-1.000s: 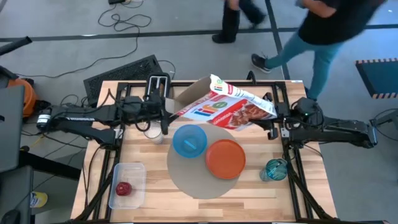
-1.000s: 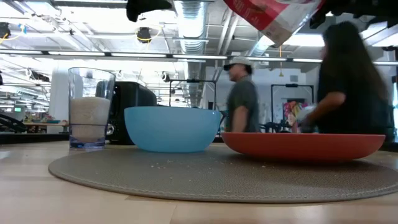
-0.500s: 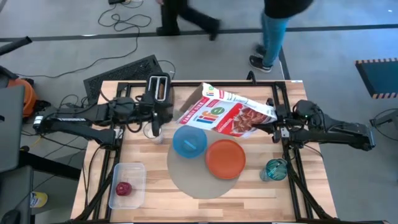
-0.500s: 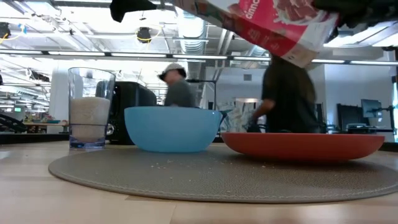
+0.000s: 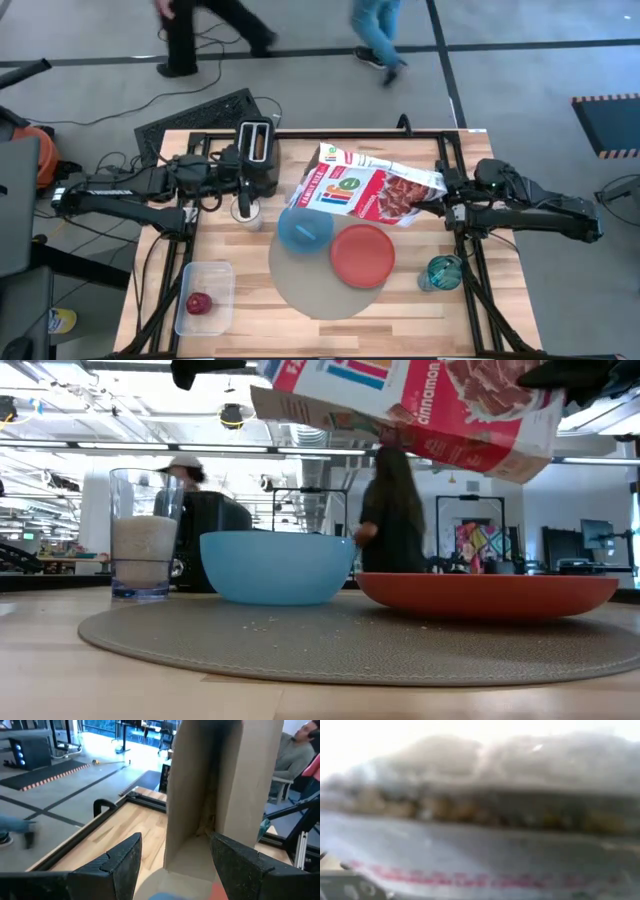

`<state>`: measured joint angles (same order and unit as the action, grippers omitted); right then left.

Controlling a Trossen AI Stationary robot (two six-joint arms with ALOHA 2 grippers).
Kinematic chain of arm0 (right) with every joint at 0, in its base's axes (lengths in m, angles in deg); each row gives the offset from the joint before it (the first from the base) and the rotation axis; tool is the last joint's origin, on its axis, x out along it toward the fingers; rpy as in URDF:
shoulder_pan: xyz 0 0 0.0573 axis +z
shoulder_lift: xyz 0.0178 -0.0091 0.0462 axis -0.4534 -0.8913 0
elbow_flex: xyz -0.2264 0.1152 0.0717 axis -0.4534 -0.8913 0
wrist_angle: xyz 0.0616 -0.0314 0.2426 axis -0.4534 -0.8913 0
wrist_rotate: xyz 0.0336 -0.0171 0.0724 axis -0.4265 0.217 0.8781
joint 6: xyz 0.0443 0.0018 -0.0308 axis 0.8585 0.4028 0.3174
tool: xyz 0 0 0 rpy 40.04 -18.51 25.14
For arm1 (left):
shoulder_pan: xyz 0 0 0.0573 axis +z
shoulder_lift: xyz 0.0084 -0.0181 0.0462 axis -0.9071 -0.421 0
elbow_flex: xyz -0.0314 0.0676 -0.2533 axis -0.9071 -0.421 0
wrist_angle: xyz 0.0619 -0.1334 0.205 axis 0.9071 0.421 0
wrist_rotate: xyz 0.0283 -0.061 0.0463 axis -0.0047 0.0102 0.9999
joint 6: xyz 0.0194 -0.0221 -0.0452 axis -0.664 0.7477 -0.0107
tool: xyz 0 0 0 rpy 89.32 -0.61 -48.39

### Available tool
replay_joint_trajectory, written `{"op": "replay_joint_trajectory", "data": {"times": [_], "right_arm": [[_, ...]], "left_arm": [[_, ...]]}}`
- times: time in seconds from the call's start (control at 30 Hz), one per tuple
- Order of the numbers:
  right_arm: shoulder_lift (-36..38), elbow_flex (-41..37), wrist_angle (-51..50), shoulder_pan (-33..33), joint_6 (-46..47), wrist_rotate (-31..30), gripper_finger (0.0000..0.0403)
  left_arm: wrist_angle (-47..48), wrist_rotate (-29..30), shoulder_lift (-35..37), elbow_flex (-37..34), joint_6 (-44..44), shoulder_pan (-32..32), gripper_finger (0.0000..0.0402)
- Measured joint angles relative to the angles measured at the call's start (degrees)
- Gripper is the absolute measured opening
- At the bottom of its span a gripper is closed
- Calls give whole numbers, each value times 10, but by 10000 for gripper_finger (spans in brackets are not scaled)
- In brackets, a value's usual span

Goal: Arrange a breakfast setting
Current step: Pour the cereal into the blue bowl

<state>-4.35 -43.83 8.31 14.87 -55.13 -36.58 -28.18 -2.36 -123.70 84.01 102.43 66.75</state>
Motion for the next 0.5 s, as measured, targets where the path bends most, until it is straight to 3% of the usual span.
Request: {"op": "replay_joint_trajectory", "data": {"times": [0.5], "right_arm": [[0,32,-100,0,4,0,208]], "left_arm": [[28,-3,1,0,30,-13,220]]}}
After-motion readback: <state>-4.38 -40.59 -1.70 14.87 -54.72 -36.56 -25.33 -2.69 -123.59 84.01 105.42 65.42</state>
